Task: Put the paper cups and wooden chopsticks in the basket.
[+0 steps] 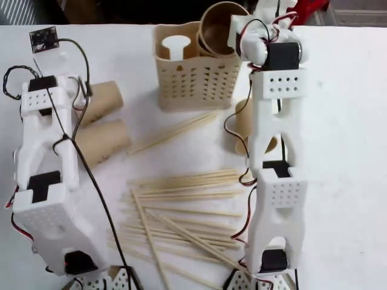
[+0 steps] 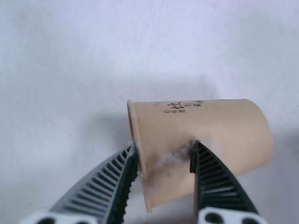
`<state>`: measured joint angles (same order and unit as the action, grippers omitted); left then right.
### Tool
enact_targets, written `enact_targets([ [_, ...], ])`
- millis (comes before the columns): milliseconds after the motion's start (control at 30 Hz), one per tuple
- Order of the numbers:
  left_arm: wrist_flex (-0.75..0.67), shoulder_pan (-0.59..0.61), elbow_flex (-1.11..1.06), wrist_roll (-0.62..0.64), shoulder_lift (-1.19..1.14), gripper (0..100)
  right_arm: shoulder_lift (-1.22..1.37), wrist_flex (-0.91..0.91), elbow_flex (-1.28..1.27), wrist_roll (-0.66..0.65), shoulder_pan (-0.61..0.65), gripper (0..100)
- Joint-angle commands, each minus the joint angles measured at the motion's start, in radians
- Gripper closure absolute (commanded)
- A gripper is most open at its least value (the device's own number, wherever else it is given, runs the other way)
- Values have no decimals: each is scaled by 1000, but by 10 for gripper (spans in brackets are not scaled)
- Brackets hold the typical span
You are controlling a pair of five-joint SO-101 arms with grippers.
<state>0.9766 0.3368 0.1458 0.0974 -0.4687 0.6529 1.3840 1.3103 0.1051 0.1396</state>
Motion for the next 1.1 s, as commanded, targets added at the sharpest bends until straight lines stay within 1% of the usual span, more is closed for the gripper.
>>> enact_targets([
  [0, 3, -45, -8, -14, -59, 806, 22, -38, 40, -6, 8, 608],
  [100, 3, -45, -8, -14, -59, 806, 76, -56, 51, -6, 8, 608],
  [300, 3, -45, -8, -14, -59, 806, 189, -205, 49, -6, 2, 608],
  [400, 2, -45, -6, -14, -59, 806, 231, -228, 49, -6, 2, 608],
  [500, 2, -45, -6, -14, -59, 806, 243, -213, 49, -6, 2, 608],
  [667, 2, -45, -6, -14, -59, 806, 196, -107, 101, -8, 1, 608],
  [867, 2, -45, -6, -14, -59, 806, 173, -41, 207, -160, 28, 608],
  [1067, 2, -45, -8, -14, -59, 806, 166, -70, 272, -181, 28, 608],
])
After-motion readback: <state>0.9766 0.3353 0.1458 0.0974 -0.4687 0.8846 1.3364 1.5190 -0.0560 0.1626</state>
